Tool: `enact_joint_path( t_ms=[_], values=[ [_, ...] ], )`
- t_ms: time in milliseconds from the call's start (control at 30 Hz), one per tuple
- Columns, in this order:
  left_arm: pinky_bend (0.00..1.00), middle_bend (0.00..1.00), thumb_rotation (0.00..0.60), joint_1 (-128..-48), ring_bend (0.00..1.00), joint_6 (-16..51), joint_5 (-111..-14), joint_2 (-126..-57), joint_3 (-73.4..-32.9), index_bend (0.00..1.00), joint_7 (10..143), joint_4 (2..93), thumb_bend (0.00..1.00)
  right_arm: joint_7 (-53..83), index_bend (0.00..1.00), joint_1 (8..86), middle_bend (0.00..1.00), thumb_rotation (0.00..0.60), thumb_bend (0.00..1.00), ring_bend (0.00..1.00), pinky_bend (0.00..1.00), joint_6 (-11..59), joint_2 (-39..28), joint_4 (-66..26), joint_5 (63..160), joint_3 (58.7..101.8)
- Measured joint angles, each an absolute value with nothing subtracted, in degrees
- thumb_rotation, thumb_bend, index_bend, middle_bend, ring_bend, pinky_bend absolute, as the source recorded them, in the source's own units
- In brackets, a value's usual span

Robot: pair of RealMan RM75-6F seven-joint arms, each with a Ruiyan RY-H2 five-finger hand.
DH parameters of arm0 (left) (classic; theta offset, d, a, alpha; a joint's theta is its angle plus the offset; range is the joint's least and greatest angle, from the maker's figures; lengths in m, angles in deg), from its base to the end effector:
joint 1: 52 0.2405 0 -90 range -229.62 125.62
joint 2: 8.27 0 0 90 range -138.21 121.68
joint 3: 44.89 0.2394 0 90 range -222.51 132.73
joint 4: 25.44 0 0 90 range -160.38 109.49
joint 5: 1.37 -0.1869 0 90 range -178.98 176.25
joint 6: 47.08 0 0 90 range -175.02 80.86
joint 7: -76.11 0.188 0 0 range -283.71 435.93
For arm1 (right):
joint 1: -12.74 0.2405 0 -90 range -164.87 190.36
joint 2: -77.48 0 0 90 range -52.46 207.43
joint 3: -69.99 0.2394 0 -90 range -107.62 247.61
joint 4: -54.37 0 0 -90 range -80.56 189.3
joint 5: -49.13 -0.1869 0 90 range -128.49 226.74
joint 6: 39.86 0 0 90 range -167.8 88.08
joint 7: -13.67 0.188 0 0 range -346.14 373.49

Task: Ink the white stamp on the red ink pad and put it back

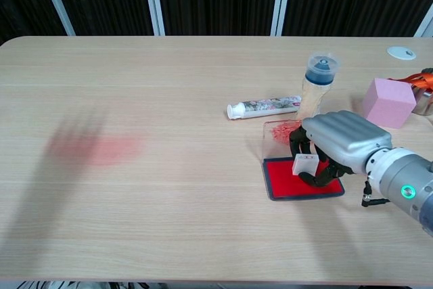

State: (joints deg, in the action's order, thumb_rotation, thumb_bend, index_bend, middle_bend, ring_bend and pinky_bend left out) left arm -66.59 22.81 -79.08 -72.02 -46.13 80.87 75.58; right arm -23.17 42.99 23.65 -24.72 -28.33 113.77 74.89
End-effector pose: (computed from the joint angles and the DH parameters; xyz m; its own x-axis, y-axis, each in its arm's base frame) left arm -0.2604 0.2517 0.1170 0.3324 0.2570 0.9074 0.9426 -0.0575 -0.3290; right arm -0.1592 -0.2939 -0.0724 0.5356 -0.2905 0.7929 -0.8369 -0.3083 0.4524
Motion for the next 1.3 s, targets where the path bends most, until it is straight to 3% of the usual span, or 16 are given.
enact_joint_path(
  t_ms=[567,933,1300],
  values=[
    [0.00,0.00,0.600,-66.5,0.00,23.0,-79.5,-72.0,-46.0,0.00,80.8,75.5,0.01,-22.8,0.81,42.8,0.67,0.600,0.68,0.57,0.59,25.7,-23.0,-31.4,115.8,75.6],
    [0.00,0.00,0.600,-66.4,0.00,23.4,-79.6,-72.1,-46.0,0.00,81.1,75.3,0.01,-22.0,0.81,41.7,0.66,0.600,0.68,0.57,0.59,27.3,-15.7,-35.6,116.3,76.0],
    [0.00,0.00,0.600,-66.2,0.00,23.6,-78.6,-72.7,-46.1,0.00,82.5,75.5,0.01,-16.2,0.81,39.4,0.65,0.600,0.64,0.55,0.59,26.8,-11.4,-33.8,116.1,74.8]
  ],
)
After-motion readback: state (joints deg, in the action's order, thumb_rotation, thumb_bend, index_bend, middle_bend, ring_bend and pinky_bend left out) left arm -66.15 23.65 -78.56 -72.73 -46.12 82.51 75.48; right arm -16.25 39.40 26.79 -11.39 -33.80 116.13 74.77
